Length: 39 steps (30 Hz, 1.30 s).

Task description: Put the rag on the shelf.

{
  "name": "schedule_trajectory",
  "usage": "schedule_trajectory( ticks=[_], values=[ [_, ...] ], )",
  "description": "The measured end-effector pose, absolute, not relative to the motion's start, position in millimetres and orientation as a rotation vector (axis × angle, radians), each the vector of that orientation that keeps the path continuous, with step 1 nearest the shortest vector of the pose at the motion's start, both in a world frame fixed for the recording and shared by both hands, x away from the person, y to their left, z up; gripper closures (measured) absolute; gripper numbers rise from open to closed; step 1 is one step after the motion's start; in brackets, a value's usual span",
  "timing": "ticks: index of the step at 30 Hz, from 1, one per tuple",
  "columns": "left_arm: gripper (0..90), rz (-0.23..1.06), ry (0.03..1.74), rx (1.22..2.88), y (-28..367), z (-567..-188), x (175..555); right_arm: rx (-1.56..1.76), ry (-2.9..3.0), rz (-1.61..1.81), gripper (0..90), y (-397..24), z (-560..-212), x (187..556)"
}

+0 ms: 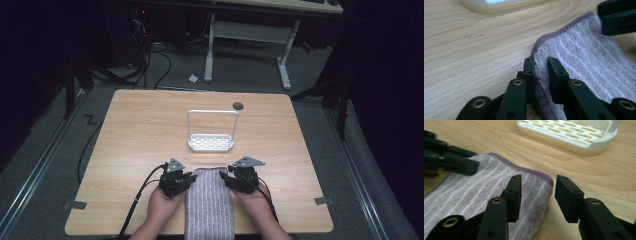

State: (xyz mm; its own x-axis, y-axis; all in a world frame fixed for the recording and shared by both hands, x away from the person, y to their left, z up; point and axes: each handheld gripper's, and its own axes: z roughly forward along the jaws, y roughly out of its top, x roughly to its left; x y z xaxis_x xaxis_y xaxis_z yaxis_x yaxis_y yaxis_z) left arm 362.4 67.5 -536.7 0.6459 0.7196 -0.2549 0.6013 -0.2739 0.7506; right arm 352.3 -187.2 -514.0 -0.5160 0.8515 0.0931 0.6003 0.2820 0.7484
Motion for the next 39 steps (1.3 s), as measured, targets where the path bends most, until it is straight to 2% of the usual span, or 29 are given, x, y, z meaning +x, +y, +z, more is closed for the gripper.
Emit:
schedule_trajectory(
  ticks=[4, 7, 9, 10, 11, 17, 27, 39],
  values=[
    [79.1, 0.190, 1.034, 1.976, 68.4, -536.2, 359.8, 1.384, 2.238, 1.045, 56.0, -185.4, -524.8, 358.3],
    [79.9, 0.212, 1.004, 1.997, 67.1, -535.6, 355.0, 1.386, 2.252, 1.052, 59.9, -182.1, -528.0, 351.2],
    [79.9, 0.209, 0.998, 1.998, 68.2, -535.6, 353.3, 1.366, 2.232, 1.057, 63.5, -180.1, -530.1, 345.6],
    [79.9, 0.208, 0.998, 1.997, 68.7, -535.6, 352.7, 1.360, 2.234, 1.059, 72.1, -178.4, -530.6, 342.4],
    [79.8, 0.206, 0.994, 2.000, 69.2, -535.6, 351.0, 1.355, 2.245, 1.071, 76.5, -177.8, -530.8, 341.3],
    [79.9, 0.217, 0.983, 1.993, 70.9, -535.0, 344.2, 1.303, 2.262, 1.087, 83.3, -175.4, -530.0, 334.5],
    [80.8, 0.298, 0.941, 1.881, 82.0, -529.5, 333.3, 1.229, 2.140, 1.202, 84.4, -168.5, -516.8, 319.2],
    [80.5, 0.332, 0.938, 1.776, 86.5, -518.1, 323.6, 1.165, 2.069, 1.271, 84.1, -165.1, -505.2, 315.6]
  ],
)
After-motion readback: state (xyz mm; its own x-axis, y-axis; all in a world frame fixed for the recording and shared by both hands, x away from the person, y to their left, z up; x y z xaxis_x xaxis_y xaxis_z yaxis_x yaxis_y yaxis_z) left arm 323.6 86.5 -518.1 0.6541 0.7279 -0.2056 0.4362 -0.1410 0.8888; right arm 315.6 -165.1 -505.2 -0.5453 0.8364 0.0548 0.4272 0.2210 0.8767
